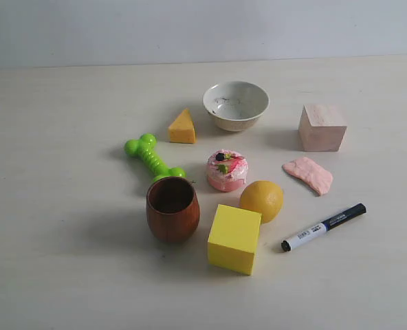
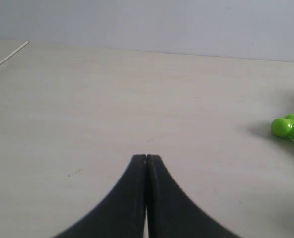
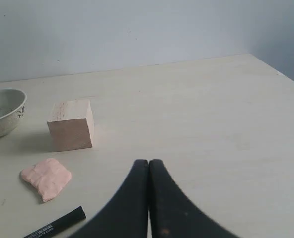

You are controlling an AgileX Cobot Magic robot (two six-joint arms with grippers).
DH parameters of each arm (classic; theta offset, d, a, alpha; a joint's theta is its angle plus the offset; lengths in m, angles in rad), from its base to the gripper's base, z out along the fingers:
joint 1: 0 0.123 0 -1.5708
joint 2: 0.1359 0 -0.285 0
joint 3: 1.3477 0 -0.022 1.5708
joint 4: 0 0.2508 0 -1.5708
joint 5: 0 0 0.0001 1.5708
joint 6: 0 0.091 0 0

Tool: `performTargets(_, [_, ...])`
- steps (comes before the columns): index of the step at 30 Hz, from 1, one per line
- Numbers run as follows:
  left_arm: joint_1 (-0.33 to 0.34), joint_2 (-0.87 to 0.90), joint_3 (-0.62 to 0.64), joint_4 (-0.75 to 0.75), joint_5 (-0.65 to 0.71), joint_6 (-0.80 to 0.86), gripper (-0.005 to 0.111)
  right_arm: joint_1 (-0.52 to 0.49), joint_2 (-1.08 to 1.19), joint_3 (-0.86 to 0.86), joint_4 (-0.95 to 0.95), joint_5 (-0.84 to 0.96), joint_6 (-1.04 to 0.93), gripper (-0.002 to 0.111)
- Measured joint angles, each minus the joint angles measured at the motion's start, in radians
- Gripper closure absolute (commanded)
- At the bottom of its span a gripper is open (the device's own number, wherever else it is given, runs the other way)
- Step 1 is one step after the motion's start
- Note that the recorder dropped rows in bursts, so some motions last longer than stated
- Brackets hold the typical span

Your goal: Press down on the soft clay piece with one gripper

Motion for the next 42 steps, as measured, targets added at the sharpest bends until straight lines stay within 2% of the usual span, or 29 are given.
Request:
performTargets(25, [0.000, 0.000, 0.000, 0.000, 0.000, 0.000, 0.107, 0.000, 0.000, 0.000, 0.000, -0.012, 0.000, 0.108])
performTargets(29, [0.000, 0.000, 0.000, 0.000, 0.000, 0.000, 0.107, 0.000, 0.000, 0.000, 0.000, -0.144, 0.000, 0.108])
performTargets(36, [0.000, 0.000, 0.000, 0.000, 0.000, 0.000, 0.107, 0.000, 0.000, 0.000, 0.000, -0.503, 0.000, 0.108])
performTargets(42, [0.000, 0.000, 0.000, 0.000, 0.000, 0.000, 0.107, 0.000, 0.000, 0.000, 0.000, -0.566, 0.000, 0.108])
